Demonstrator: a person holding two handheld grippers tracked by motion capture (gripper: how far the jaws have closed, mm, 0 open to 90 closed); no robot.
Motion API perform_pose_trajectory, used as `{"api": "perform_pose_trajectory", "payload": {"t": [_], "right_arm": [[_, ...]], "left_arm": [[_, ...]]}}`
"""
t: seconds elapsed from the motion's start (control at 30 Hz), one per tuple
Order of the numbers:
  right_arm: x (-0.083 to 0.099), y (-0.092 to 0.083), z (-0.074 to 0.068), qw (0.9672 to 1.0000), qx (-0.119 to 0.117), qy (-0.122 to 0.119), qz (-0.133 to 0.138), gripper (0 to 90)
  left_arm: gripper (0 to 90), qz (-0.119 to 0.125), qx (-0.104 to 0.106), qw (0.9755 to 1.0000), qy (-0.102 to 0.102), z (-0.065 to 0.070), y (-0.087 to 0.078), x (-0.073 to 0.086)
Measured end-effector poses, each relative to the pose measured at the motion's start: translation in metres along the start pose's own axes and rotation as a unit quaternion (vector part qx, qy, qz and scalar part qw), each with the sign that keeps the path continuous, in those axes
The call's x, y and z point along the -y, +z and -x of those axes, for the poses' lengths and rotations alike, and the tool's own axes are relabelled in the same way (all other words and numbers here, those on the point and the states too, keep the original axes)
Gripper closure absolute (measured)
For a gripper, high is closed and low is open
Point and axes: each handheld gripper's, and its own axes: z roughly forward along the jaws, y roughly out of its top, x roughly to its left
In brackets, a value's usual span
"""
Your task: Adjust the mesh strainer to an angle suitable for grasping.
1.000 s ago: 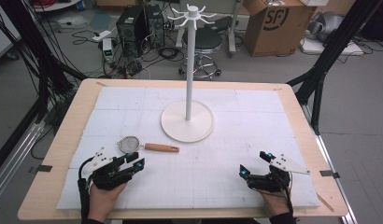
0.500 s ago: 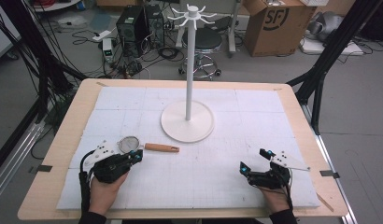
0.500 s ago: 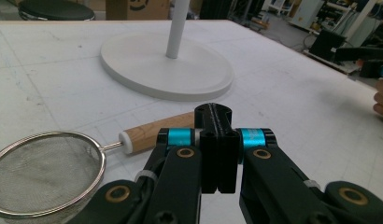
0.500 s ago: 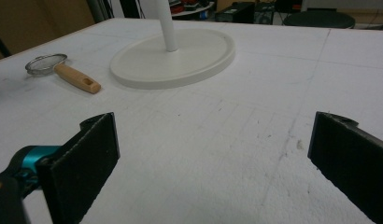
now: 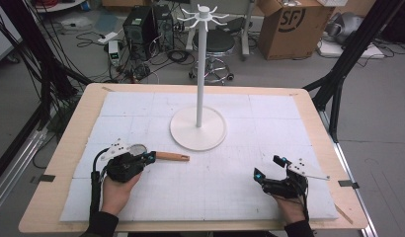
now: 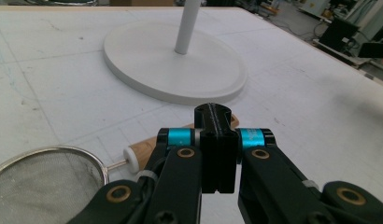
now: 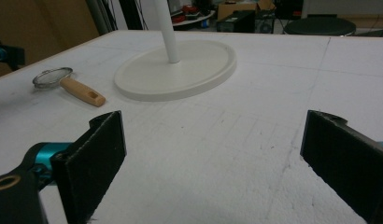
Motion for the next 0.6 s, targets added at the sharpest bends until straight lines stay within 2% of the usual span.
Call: {"api": "perform_pose_trajectory", "payload": {"t": [0.23,0.27,0.4,0.6], "right_arm": [[-0.001,-0.001,-0.001,1.0,-0.002,0.0,0.001,5.9],[-0.001,-0.001,-0.001,1.0,-0.002,-0.002,0.001,5.9],[-0.001,-0.001,-0.001,1.0,-0.002,-0.004,0.002,5.9],[-0.001,-0.003,0.001,1.0,0.005,-0.006,0.002,5.9]], "left_arm": [[90.0,0.003,-0.005,0.9999,-0.015,-0.009,0.009,-0.011],[90.0,0.002,-0.005,0.9997,-0.024,-0.013,0.011,-0.011],[90.0,-0.017,-0.017,0.9993,-0.03,-0.023,0.018,-0.006],[90.0,-0.029,-0.01,0.9987,-0.039,-0.03,0.03,-0.001]]}}
